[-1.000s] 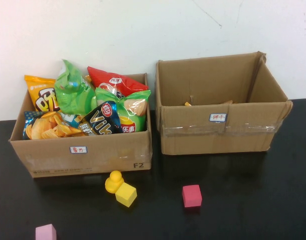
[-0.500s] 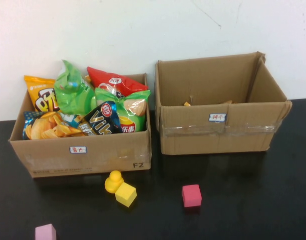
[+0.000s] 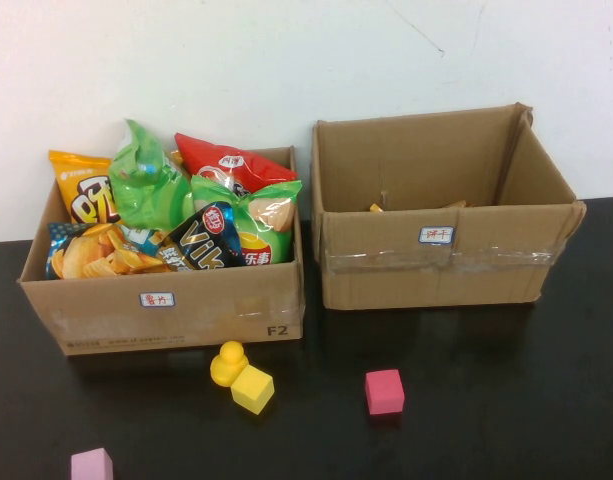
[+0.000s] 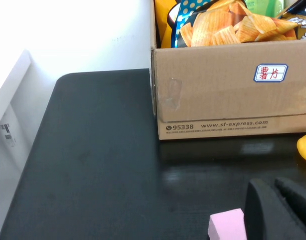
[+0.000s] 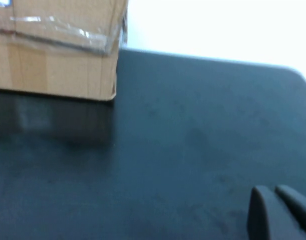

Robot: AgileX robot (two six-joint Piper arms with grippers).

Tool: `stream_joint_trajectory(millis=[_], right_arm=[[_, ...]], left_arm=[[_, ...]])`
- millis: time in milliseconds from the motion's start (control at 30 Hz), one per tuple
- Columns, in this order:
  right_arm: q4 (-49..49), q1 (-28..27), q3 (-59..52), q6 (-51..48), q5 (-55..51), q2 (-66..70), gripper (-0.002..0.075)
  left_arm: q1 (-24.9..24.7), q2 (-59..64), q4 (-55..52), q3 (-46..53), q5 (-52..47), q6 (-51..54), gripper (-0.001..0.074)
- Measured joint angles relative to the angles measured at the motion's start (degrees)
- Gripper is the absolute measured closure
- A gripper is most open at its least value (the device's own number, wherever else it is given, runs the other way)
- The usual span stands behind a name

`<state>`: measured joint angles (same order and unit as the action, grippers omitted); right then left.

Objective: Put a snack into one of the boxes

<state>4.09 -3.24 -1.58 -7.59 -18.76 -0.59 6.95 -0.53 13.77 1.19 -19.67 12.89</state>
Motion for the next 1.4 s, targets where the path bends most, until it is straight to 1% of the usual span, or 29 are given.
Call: stream_joint_trajectory(millis=[233,1400], right_arm=[[0.0,0.0,0.0,2.6,-0.9,0.0,0.0727],[0.0,0.0,0.0,2.8,-0.9,0.0,0.0727]], left_arm=[[0.0,0.0,0.0,0.0,0.0,0.0,0.0738],[0.0,0.0,0.0,0.0,0.0,0.0,0.0738]])
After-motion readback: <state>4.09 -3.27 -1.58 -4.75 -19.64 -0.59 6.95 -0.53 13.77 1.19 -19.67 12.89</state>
